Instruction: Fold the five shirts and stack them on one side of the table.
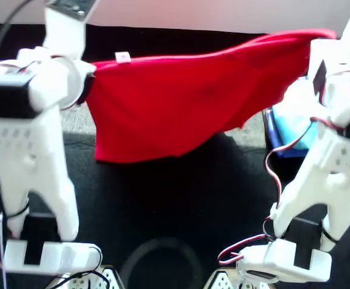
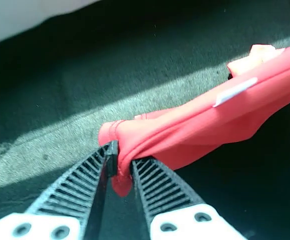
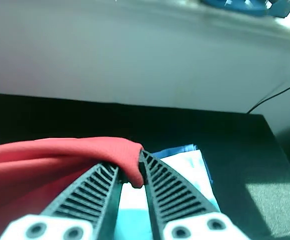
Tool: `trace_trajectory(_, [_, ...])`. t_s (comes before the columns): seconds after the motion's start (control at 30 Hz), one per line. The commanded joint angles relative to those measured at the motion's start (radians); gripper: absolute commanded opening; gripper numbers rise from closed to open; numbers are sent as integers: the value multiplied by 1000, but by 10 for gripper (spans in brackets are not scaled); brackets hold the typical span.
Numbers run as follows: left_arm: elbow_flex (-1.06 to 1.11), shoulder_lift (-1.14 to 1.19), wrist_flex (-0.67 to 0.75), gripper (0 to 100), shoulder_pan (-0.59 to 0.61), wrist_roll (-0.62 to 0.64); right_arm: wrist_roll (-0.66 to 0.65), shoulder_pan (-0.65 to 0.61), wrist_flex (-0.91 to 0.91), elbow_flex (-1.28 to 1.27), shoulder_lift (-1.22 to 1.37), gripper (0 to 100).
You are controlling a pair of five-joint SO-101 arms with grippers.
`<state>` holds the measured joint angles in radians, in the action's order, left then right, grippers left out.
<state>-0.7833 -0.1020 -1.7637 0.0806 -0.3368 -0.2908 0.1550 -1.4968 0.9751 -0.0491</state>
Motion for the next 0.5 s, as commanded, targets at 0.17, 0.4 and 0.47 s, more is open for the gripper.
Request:
trace_trajectory(0.17, [-38,-214,-3,10,19,-11,-5,-10,-35,306,2,6])
trace_trajectory(0.4, [-38,-285,23,10,19,-9,-28,-16,-154,452,2,6])
trace_trajectory(0.47, [-38,-288,55,10,19,-8,-26,-16,-179,453,2,6])
